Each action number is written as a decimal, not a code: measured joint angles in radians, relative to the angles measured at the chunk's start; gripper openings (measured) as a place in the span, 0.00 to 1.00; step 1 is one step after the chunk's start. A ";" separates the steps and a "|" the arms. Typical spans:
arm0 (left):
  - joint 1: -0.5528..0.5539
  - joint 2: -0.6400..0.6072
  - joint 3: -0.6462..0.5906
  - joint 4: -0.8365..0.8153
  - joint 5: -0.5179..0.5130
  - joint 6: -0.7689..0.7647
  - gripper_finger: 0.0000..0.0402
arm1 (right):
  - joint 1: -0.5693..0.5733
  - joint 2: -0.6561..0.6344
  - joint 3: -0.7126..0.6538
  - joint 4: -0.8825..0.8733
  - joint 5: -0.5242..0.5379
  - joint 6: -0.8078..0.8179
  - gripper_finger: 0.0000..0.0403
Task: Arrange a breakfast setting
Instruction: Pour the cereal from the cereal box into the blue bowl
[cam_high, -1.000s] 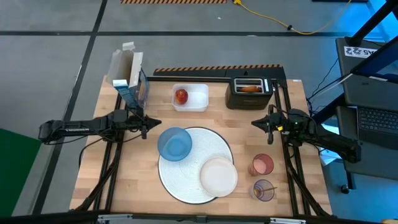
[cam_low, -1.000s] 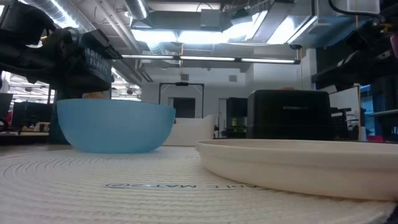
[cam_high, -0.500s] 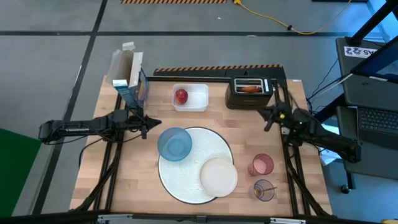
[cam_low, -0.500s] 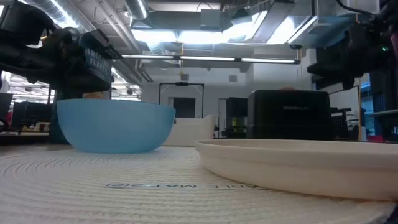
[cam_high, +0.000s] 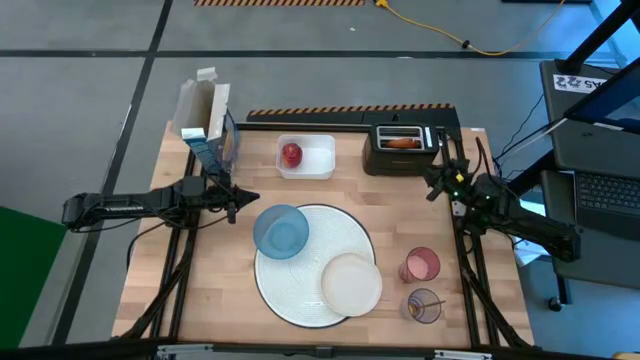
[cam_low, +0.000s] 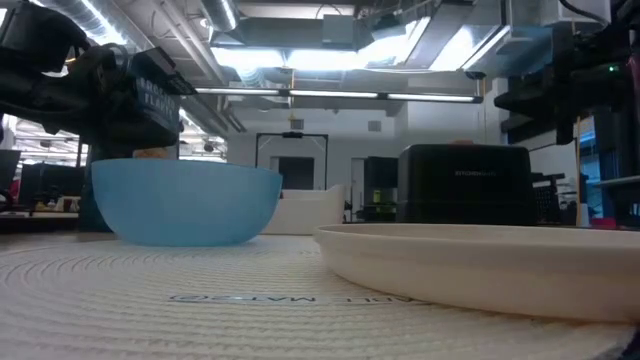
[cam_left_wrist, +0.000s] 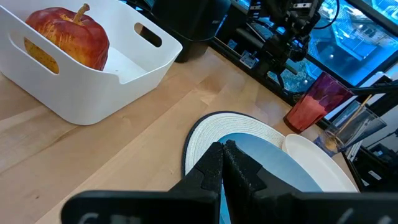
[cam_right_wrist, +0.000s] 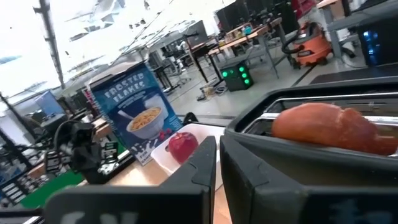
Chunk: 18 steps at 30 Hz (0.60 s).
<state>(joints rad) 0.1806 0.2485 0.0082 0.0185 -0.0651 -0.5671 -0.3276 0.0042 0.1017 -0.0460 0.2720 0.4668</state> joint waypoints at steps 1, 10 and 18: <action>0.000 0.000 0.000 0.000 0.000 0.000 0.00 | 0.000 0.000 0.000 0.000 0.007 0.000 0.06; 0.000 0.000 0.000 0.000 0.000 0.000 0.00 | 0.000 0.000 0.001 -0.004 0.031 0.018 0.06; 0.000 0.000 0.000 0.000 0.000 0.000 0.00 | 0.000 0.000 0.001 -0.009 0.008 0.026 0.06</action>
<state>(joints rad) 0.1806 0.2483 0.0080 0.0183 -0.0654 -0.5669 -0.3278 0.0043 0.1028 -0.0547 0.2797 0.4927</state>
